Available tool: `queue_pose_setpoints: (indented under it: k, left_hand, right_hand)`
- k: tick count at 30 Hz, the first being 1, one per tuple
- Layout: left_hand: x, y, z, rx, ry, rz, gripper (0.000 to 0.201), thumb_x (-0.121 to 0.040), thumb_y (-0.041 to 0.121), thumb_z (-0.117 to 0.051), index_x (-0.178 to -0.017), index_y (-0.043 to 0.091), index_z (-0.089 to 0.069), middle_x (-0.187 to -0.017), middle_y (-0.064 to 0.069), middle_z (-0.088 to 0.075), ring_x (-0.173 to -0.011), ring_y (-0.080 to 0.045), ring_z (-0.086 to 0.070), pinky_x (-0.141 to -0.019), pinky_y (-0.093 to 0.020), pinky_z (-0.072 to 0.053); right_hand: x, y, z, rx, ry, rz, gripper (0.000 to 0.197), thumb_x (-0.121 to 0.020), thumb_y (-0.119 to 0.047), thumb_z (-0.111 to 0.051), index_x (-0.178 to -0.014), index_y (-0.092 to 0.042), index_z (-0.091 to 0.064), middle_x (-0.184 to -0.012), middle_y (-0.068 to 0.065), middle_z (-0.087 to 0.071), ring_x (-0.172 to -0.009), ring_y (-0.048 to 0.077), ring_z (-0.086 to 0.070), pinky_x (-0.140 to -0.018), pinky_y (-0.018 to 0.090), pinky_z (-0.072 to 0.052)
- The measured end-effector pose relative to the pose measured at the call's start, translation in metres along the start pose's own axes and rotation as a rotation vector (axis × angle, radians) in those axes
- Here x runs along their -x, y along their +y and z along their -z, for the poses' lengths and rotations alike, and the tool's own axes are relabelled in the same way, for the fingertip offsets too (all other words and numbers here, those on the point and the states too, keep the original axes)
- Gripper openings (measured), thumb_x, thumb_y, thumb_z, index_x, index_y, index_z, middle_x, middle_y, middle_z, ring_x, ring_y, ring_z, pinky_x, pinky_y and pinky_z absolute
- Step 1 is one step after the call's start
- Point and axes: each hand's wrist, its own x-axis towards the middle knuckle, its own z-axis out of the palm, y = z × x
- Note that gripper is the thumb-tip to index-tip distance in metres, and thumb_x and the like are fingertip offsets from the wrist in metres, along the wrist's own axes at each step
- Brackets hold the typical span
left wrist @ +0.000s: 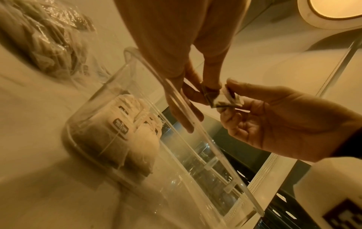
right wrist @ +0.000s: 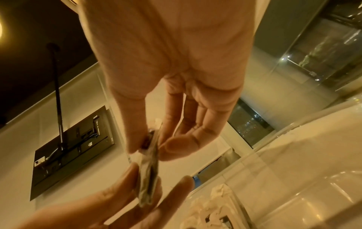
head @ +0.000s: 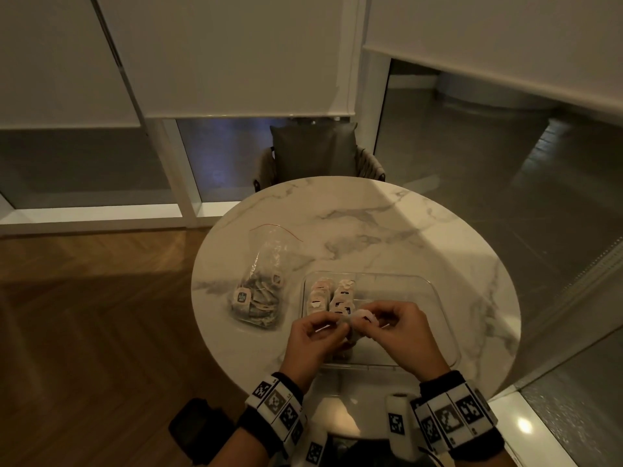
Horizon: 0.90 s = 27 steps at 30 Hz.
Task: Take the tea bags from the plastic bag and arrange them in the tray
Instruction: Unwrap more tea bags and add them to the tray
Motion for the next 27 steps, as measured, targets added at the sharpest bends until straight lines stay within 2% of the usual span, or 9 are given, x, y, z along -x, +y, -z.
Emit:
queue_pose_setpoints:
  k: [4, 9, 12, 14, 17, 20, 22, 24, 27]
  left_hand:
    - [0.000, 0.001, 0.000, -0.020, 0.049, -0.027, 0.008, -0.085, -0.001, -0.069, -0.093, 0.002, -0.068, -0.086, -0.013, -0.073, -0.082, -0.024, -0.071, -0.074, -0.035, -0.060]
    - [0.000, 0.002, -0.003, 0.009, 0.044, -0.029, 0.003, -0.090, -0.004, -0.062, -0.087, -0.003, -0.064, -0.087, -0.005, -0.073, -0.084, -0.017, -0.071, -0.074, -0.033, -0.058]
    - [0.000, 0.002, -0.002, -0.031, 0.048, -0.034, 0.004, -0.090, -0.003, -0.061, -0.088, -0.002, -0.063, -0.084, 0.001, -0.073, -0.080, -0.013, -0.071, -0.070, -0.027, -0.056]
    - [0.000, 0.002, -0.001, -0.050, 0.048, -0.024, 0.005, -0.090, -0.003, -0.061, -0.087, -0.001, -0.064, -0.084, 0.000, -0.072, -0.080, -0.013, -0.070, -0.069, -0.026, -0.055]
    - [0.000, 0.002, -0.001, -0.051, 0.043, -0.001, 0.010, -0.088, -0.006, -0.063, -0.082, 0.002, -0.065, -0.083, -0.002, -0.072, -0.080, -0.015, -0.071, -0.069, -0.027, -0.056]
    - [0.000, 0.003, -0.001, -0.076, 0.043, -0.005, 0.011, -0.089, -0.004, -0.063, -0.083, 0.005, -0.066, -0.083, -0.002, -0.072, -0.078, -0.013, -0.070, -0.066, -0.024, -0.054]
    - [0.001, 0.003, -0.002, -0.078, 0.043, -0.004, 0.011, -0.090, -0.003, -0.063, -0.083, 0.005, -0.066, -0.085, -0.003, -0.071, -0.080, -0.015, -0.070, -0.068, -0.027, -0.055]
    - [0.000, 0.003, -0.002, -0.058, 0.043, 0.002, 0.005, -0.090, -0.002, -0.062, -0.086, 0.000, -0.065, -0.092, -0.009, -0.071, -0.087, -0.022, -0.070, -0.075, -0.037, -0.059]
    - [0.000, 0.007, -0.003, 0.012, -0.005, 0.027, 0.013, -0.091, 0.008, -0.063, -0.099, -0.003, -0.064, -0.108, -0.019, -0.068, -0.098, -0.031, -0.069, -0.082, -0.049, -0.059]
  right_hand:
    - [0.002, 0.002, -0.006, 0.000, 0.009, -0.004, 0.012, -0.077, -0.017, -0.081, -0.084, -0.025, -0.075, -0.073, -0.009, -0.073, -0.071, 0.005, -0.069, -0.064, 0.020, -0.055]
    - [0.004, 0.003, -0.010, 0.027, 0.076, -0.002, 0.013, -0.080, -0.013, -0.078, -0.086, -0.024, -0.073, -0.075, -0.011, -0.071, -0.073, 0.001, -0.067, -0.064, 0.016, -0.053]
    - [0.005, 0.002, -0.013, 0.007, 0.000, 0.007, 0.011, -0.080, -0.015, -0.078, -0.088, -0.021, -0.075, -0.078, -0.009, -0.073, -0.076, 0.005, -0.069, -0.068, 0.021, -0.056]
    - [0.004, 0.003, -0.011, 0.002, -0.023, 0.002, 0.011, -0.078, -0.017, -0.080, -0.089, -0.019, -0.077, -0.079, -0.009, -0.074, -0.078, 0.007, -0.071, -0.071, 0.025, -0.058]
    - [0.002, 0.005, -0.008, 0.022, 0.030, -0.022, 0.012, -0.077, -0.014, -0.081, -0.088, -0.018, -0.077, -0.079, -0.008, -0.075, -0.077, 0.005, -0.071, -0.071, 0.025, -0.059]
    - [0.004, 0.003, -0.008, 0.002, -0.031, -0.022, 0.012, -0.076, -0.014, -0.082, -0.087, -0.016, -0.078, -0.078, -0.007, -0.075, -0.077, 0.008, -0.071, -0.070, 0.025, -0.058]
    - [0.003, 0.001, -0.006, -0.006, -0.023, -0.023, 0.013, -0.074, -0.014, -0.083, -0.084, -0.019, -0.077, -0.075, -0.009, -0.075, -0.073, 0.006, -0.070, -0.067, 0.022, -0.056]
    - [-0.001, 0.000, -0.002, -0.016, 0.061, -0.047, 0.017, -0.069, -0.013, -0.086, -0.078, -0.021, -0.075, -0.070, -0.008, -0.074, -0.066, 0.005, -0.068, -0.062, 0.017, -0.054]
    - [-0.003, -0.003, -0.002, -0.048, 0.112, -0.091, 0.024, -0.063, -0.012, -0.089, -0.082, -0.012, -0.074, -0.067, 0.000, -0.073, -0.059, 0.008, -0.066, -0.055, 0.016, -0.052]
